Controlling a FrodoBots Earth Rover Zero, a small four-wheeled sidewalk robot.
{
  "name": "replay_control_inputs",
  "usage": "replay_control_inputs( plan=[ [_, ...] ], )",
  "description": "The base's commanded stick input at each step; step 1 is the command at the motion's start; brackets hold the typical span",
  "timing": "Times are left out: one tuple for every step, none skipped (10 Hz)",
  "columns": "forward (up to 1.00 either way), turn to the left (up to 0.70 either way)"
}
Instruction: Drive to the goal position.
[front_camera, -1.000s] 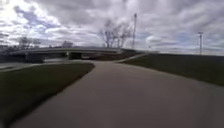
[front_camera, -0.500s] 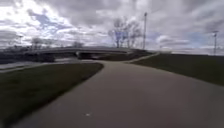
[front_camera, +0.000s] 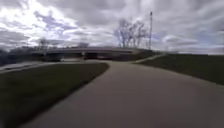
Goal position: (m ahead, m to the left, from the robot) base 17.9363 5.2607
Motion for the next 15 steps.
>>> replay_control_inputs(
  plan=[
    [1.0, -0.13],
    [1.0, -0.21],
    [1.0, -0.28],
    [1.0, -0.35],
    [1.0, -0.4],
    [1.0, -0.4],
    [1.0, -0.4],
    [1.0, -0.28],
    [1.0, -0.13],
    [1.0, 0.0],
    [1.0, 0.0],
    [1.0, 0.0],
    [1.0, 0.0],
    [1.0, 0.0],
    [1.0, 0.0]
  ],
)
